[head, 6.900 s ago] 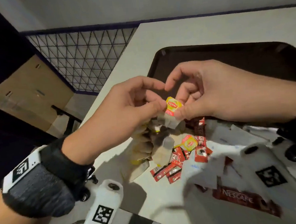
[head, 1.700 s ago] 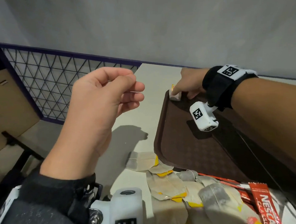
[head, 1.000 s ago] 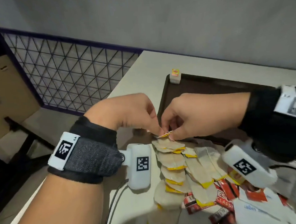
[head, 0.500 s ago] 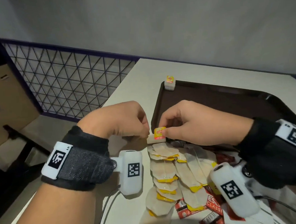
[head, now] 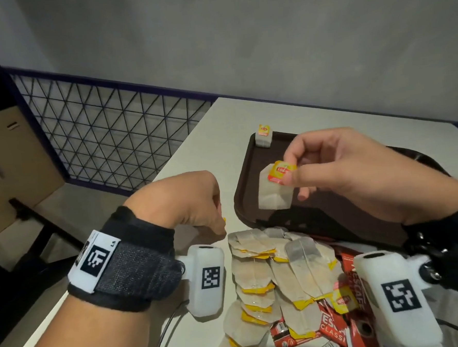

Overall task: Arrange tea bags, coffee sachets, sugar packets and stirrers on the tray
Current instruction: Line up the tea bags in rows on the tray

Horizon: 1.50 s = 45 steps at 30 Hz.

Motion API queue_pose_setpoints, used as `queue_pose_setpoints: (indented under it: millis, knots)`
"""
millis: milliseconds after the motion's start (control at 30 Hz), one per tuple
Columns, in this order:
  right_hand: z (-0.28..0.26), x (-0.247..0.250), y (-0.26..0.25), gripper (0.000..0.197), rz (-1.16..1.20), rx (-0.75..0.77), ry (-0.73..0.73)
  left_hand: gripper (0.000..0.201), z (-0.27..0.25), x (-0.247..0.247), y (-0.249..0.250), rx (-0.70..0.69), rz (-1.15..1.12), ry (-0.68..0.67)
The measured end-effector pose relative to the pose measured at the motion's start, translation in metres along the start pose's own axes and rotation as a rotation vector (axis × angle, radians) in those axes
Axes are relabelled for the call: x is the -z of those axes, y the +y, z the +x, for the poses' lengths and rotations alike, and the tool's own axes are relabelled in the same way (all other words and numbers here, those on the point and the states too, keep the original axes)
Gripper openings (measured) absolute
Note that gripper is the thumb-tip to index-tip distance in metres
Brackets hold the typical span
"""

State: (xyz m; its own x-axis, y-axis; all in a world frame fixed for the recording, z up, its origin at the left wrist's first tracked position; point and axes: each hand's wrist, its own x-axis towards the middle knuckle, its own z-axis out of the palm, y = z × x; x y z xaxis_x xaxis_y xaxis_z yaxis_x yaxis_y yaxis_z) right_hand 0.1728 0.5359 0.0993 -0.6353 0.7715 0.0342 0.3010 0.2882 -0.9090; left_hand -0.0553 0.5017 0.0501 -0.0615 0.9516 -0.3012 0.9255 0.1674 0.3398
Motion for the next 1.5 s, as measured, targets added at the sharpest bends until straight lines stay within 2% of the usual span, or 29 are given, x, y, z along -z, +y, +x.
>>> queue_pose_setpoints:
  millis: [167, 267, 433, 500, 567, 700, 800, 1000, 1200, 1500]
  knots:
    - [0.0, 0.011, -0.004, 0.017, 0.103, 0.072, 0.065, 0.013, -0.007, 0.005, 0.003, 0.01, -0.003, 0.122]
    - [-0.001, 0.019, -0.007, 0.024, 0.17, 0.088, 0.083, 0.013, -0.016, 0.015, 0.003, -0.033, -0.089, 0.192]
    - [-0.012, 0.037, -0.01, 0.026, 0.225, 0.133, 0.135, 0.011, -0.038, 0.028, 0.021, -0.245, -0.549, 0.449]
    - [-0.018, 0.045, -0.014, 0.026, 0.239, 0.155, 0.151, 0.009, -0.041, 0.032, 0.036, -0.33, -0.637, 0.586]
    - [-0.023, 0.051, -0.018, 0.028, 0.261, 0.173, 0.167, 0.008, -0.041, 0.038, 0.054, -0.414, -0.722, 0.65]
    - [-0.03, 0.06, -0.026, 0.047, 0.256, 0.195, 0.219, 0.008, -0.038, 0.046, 0.078, -0.566, -0.936, 0.584]
    - [-0.033, 0.057, -0.031, 0.051, 0.237, 0.206, 0.229, 0.016, -0.038, 0.037, 0.082, -0.627, -1.062, 0.527]
    - [-0.03, 0.043, -0.032, 0.034, 0.06, 0.185, 0.206, 0.018, -0.038, 0.017, 0.069, -0.608, -1.181, 0.473]
    - [-0.024, 0.031, -0.025, 0.047, 0.116, 0.188, 0.184, 0.021, -0.035, 0.01, 0.071, -0.618, -1.264, 0.435]
    - [-0.022, 0.03, -0.019, 0.031, 0.191, 0.202, 0.156, 0.009, -0.03, 0.002, 0.076, -0.593, -1.339, 0.453]
